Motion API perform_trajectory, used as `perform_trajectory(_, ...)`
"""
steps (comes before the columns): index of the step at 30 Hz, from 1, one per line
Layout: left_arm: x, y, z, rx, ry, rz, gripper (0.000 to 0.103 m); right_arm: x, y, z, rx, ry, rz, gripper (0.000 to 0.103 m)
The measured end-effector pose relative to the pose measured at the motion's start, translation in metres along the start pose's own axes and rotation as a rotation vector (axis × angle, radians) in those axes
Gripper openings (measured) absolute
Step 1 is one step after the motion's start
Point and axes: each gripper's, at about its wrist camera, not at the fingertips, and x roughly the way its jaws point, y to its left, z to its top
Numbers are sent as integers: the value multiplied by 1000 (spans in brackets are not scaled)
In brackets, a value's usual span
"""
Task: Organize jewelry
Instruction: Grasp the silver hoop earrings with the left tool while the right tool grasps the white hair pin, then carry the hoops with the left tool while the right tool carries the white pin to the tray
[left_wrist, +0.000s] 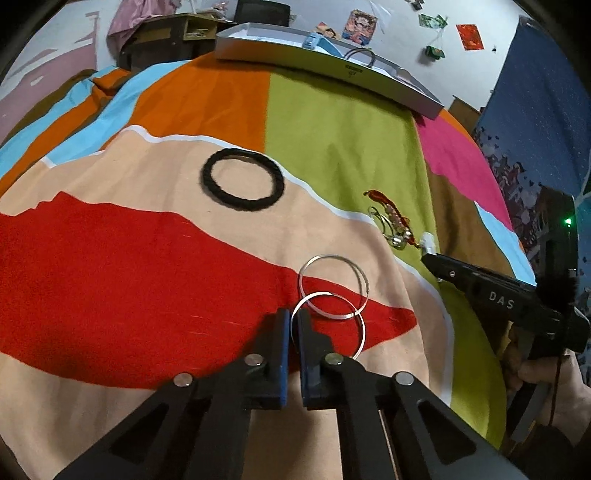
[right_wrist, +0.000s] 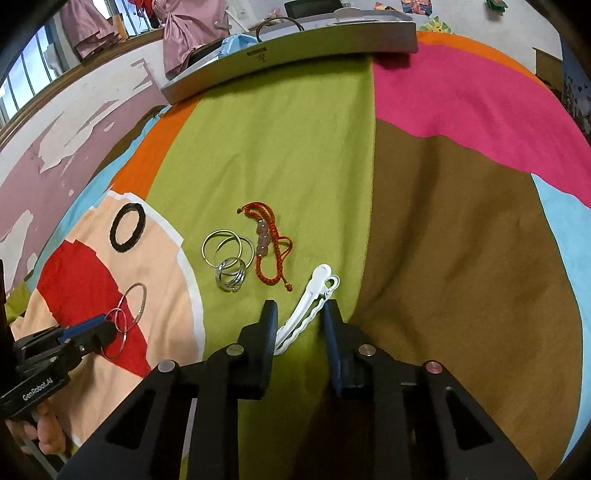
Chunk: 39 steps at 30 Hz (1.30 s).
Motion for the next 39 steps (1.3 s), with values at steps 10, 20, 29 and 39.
perform_trajectory(10,-19,-12,4,6,-43,11,4,-7,6,0,-15,-10,6,5)
perform_trajectory(20,-48,-20,21,-14,-138,-11,4,-49,8,14,-1,-149,77,5)
perform_trajectory(29,-70,-19,67,-15,-198,11,3,-83,17,38,-73,-281,96,5)
perform_trajectory(39,-67,-24,174,2,-326,17,3,-97,8,128,-146,-432,100,5)
